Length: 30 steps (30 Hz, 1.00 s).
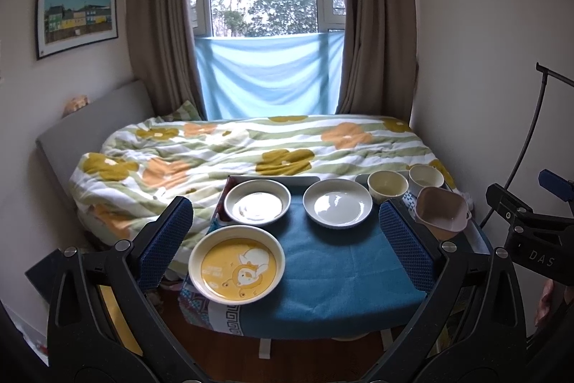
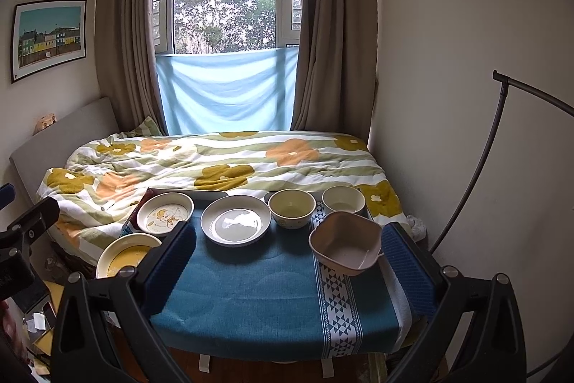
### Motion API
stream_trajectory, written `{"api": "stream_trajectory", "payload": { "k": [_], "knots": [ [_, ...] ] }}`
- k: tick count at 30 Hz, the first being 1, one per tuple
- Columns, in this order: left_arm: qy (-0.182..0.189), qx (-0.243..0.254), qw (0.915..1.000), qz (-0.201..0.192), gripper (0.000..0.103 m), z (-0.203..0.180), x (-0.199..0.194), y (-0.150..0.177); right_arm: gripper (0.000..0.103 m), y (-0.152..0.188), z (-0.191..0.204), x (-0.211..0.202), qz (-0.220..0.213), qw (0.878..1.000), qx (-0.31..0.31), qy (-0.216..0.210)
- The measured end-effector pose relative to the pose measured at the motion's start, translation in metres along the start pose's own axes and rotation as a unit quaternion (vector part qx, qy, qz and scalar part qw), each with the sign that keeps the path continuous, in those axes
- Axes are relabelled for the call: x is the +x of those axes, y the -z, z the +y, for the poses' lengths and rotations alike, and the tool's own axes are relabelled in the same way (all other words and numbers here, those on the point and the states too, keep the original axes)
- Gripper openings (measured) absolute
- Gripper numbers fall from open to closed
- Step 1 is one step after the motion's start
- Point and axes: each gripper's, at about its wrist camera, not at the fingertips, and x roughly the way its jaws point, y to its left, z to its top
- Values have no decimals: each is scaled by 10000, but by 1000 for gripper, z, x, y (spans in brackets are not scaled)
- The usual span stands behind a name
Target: Organize plates and bowls
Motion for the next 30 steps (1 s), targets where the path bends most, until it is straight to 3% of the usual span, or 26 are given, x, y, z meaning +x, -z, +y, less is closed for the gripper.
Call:
{"api": "stream_trajectory", "payload": {
  "k": [17, 24, 30],
  "knots": [
    [165, -199, 9996, 119, 103, 0, 6, -5, 103, -3, -6, 2, 27, 9999, -33, -136],
    [307, -584, 9948, 771, 103, 26, 30, 5, 103, -10, -3, 25, 408, 9950, -123, -906],
    [203, -1401, 9791, 1463, 103, 84, 62, 53, 103, 12, 22, 82, 1091, 9749, -355, -1907]
  ]
}}
